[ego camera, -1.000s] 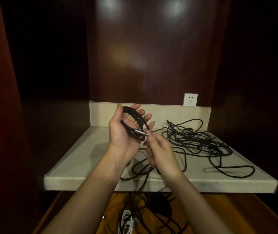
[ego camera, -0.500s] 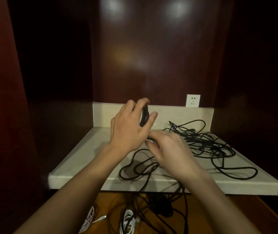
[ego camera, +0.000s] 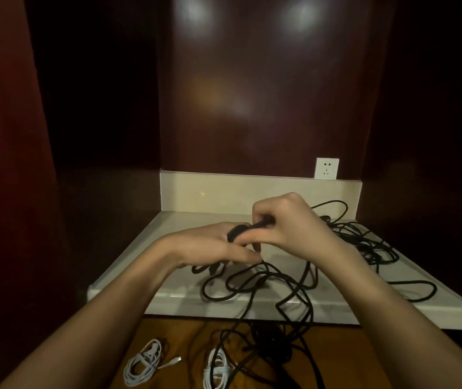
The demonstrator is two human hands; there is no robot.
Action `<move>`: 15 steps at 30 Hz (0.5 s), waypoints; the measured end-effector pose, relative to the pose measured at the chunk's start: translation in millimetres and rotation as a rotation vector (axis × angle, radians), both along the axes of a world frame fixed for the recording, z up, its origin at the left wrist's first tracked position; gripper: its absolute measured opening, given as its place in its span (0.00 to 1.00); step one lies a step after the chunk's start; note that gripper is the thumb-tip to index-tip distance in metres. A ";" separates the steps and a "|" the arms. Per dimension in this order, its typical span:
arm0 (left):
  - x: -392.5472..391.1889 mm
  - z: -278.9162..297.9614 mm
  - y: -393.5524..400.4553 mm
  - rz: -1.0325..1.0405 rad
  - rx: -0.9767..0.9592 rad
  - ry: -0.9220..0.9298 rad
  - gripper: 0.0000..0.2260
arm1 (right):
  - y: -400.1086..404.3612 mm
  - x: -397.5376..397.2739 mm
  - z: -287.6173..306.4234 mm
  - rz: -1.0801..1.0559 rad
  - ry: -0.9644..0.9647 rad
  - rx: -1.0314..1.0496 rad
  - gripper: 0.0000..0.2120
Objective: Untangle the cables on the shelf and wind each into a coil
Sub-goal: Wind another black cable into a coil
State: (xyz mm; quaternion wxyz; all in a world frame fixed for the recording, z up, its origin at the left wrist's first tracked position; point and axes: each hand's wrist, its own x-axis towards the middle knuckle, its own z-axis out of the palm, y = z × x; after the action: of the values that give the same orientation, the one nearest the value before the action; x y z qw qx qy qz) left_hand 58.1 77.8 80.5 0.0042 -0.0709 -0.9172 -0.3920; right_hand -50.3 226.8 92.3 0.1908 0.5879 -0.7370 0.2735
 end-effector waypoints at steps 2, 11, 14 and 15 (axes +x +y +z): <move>0.8 -3.2 -2.1 0.006 0.053 -0.062 0.13 | -1.3 1.6 0.7 0.183 -0.290 0.058 0.18; -1.5 -14.0 -17.5 -0.003 0.686 -0.103 0.25 | 4.5 -13.3 10.9 0.315 -0.762 0.038 0.09; -5.2 -15.9 -23.7 0.068 0.877 -0.069 0.27 | 2.5 -17.0 5.6 0.343 -0.890 -0.091 0.12; -6.8 -16.6 -24.0 0.075 0.930 -0.043 0.27 | -0.1 -18.1 4.9 0.340 -0.930 -0.148 0.11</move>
State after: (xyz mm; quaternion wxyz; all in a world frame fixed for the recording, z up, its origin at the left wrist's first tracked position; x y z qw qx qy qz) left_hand 51.3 53.8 63.9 0.0308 -0.0201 -0.6458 -0.7626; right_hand -68.4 226.7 97.2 -0.1640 0.5006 -0.6162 0.5855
